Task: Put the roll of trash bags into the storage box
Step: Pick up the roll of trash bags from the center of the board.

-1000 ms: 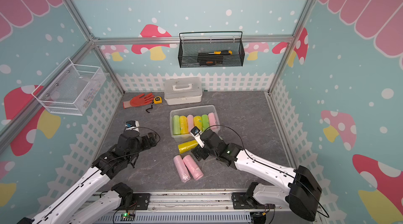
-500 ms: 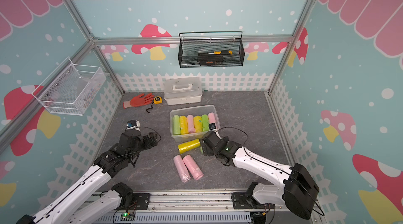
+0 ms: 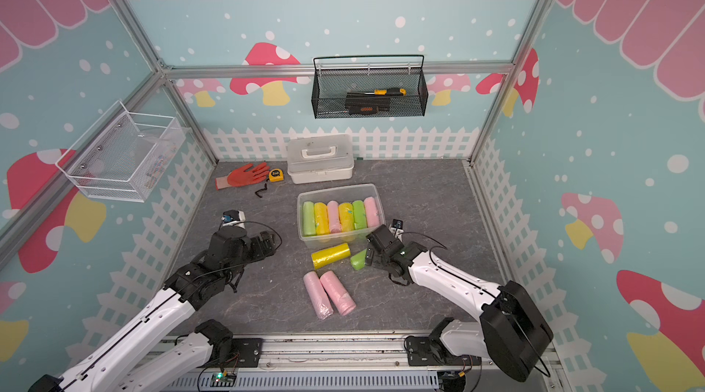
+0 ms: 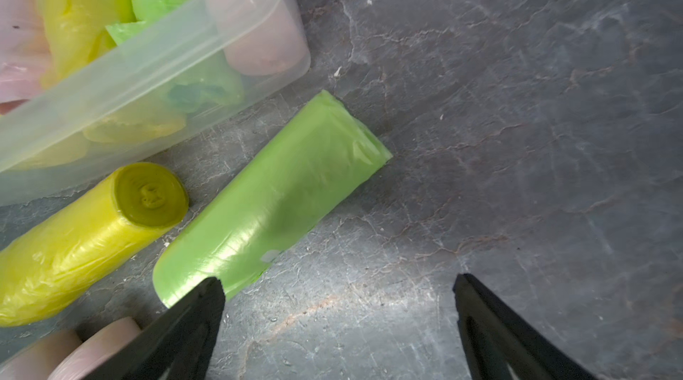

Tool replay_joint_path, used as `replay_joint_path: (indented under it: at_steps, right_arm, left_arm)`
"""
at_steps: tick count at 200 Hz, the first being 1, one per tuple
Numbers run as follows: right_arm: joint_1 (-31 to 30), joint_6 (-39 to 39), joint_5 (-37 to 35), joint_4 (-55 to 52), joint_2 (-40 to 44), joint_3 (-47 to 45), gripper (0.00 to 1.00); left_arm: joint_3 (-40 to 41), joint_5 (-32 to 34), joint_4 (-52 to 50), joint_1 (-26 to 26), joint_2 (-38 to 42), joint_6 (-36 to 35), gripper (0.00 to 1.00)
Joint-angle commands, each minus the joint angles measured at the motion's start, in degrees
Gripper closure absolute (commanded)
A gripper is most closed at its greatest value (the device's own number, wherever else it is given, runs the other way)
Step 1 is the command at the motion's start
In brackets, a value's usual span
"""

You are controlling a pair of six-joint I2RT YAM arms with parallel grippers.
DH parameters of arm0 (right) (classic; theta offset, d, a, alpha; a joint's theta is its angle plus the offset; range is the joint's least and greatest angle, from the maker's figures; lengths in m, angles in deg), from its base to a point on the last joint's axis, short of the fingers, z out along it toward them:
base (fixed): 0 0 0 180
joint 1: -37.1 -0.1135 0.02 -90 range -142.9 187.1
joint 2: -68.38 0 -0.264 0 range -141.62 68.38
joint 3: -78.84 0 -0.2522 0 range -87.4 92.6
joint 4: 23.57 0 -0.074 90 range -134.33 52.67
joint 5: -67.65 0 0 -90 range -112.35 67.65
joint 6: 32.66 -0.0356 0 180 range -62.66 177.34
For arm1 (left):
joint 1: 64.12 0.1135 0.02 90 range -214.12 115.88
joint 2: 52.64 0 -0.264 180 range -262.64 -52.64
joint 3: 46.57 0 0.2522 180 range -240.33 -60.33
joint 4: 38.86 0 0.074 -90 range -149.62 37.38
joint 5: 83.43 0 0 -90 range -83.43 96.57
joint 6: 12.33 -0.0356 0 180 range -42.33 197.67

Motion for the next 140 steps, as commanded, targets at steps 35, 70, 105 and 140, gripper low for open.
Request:
replay_joint_path:
  at_steps: [35,70,105,140]
  right_arm:
    - [0.9,-12.85,4.84,2.21,-4.35,2.44,0.01]
    - [0.9,-18.76,7.28,4.24,-8.76,3.82,0.03]
    - [0.9,-20.2,9.63,5.18,-13.25,5.55,0.14]
    - [0.88,-22.49,9.49,6.66,-14.16,3.39,0.19]
  left_arm:
    - [-1.55,0.2,-0.16,0.59,0.38,-0.49,0.01]
    - [-1.57,0.23,-0.33,0.59,0.82,-0.43,0.01]
    - [-1.89,0.16,-0.35,0.59,0.78,-0.32,0.01]
    - [-1.86,0.16,-0.32,0.68,0.78,-0.23,0.01]
